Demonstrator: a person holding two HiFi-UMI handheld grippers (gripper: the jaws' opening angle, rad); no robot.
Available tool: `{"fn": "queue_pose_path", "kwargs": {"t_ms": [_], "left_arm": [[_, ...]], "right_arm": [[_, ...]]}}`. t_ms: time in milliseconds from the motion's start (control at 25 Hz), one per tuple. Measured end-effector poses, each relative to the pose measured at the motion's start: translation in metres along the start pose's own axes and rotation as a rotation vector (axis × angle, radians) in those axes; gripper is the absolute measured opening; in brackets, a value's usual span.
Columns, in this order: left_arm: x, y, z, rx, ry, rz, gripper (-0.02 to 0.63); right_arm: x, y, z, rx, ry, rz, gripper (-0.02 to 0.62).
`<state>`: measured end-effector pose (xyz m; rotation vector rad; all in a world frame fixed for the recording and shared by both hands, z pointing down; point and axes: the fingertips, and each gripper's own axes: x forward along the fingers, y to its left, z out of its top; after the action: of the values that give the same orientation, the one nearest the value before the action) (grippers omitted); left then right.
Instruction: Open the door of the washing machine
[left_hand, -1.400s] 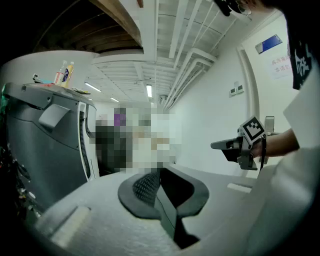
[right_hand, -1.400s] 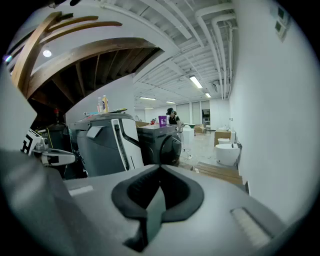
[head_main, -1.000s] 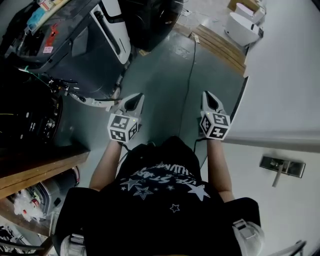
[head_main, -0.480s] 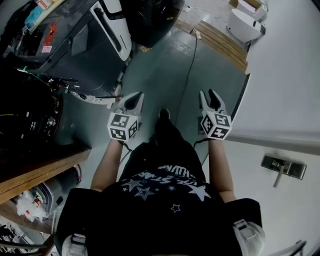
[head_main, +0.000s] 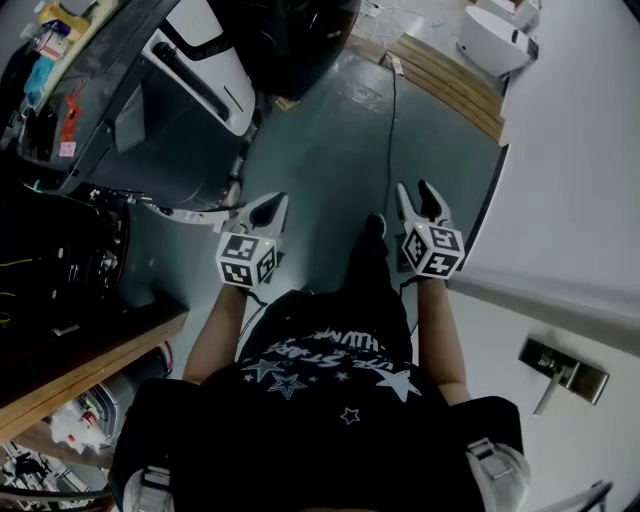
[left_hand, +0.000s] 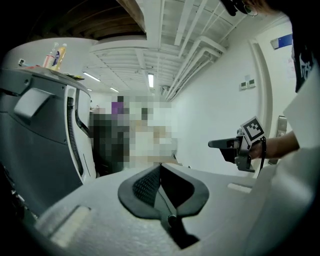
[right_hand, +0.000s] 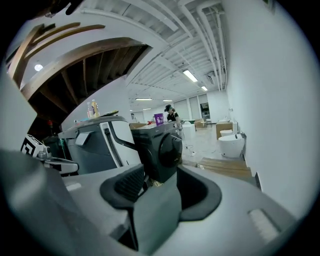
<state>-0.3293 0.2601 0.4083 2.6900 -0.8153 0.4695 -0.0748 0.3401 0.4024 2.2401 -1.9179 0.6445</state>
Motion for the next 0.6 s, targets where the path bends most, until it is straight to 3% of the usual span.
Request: {"fn": "queue_pose_path", "kwargs": {"t_ms": [200,600], "left_arm": [[0.102,-0.017,0.025,0.011,0.042,-0.001,0.011],[0.285,-0.057,0.122,0.049,0.026,0.014,0.011]], "right_arm": [[0.056,-0.083,0.019,0.034,0.017,0.02,0.21],[0.144,-0.238,0.093,0.062,0.011,0.059,0.21]]}}
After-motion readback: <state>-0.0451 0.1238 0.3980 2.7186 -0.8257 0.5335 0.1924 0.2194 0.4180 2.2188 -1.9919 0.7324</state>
